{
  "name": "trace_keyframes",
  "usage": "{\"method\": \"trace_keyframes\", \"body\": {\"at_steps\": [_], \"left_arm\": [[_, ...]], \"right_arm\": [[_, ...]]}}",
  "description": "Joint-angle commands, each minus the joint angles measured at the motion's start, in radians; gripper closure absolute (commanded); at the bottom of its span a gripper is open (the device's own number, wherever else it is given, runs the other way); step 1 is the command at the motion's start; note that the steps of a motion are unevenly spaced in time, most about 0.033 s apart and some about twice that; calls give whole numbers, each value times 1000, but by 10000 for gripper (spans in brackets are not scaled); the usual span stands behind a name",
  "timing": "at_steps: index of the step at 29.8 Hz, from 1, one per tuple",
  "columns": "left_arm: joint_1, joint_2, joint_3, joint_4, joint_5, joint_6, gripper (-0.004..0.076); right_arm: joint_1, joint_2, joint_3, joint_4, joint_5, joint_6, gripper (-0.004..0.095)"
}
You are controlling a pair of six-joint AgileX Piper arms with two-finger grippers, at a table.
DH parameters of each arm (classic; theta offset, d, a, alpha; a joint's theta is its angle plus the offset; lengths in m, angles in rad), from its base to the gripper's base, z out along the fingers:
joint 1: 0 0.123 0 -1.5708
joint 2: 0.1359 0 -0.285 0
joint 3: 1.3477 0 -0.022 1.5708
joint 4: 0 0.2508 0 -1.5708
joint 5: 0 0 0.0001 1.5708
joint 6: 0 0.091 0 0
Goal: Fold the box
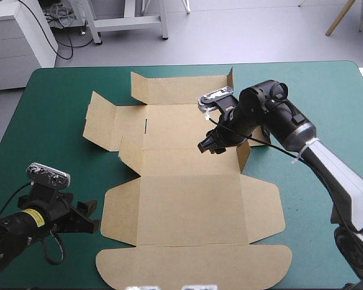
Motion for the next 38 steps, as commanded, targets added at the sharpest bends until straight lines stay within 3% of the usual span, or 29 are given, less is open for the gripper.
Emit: {"method": "trace_keyframes", "body": {"at_steps": [1,21,35,38], "left_arm": [[-6,0,-26,-17,-57,1,300],[-6,0,-26,-17,-49,1,300],[-6,0,-26,-9,-20,1,300],[-6,0,-26,-9,-20,1,300]], "right_arm": [[1,-39,-31,-1,-29,-9,381],[-3,-39,-37,-41,-27,24,380],[-145,-42,-212,-82,-20,26,379],[-161,-44,-261,-108,-20,37,330]]}}
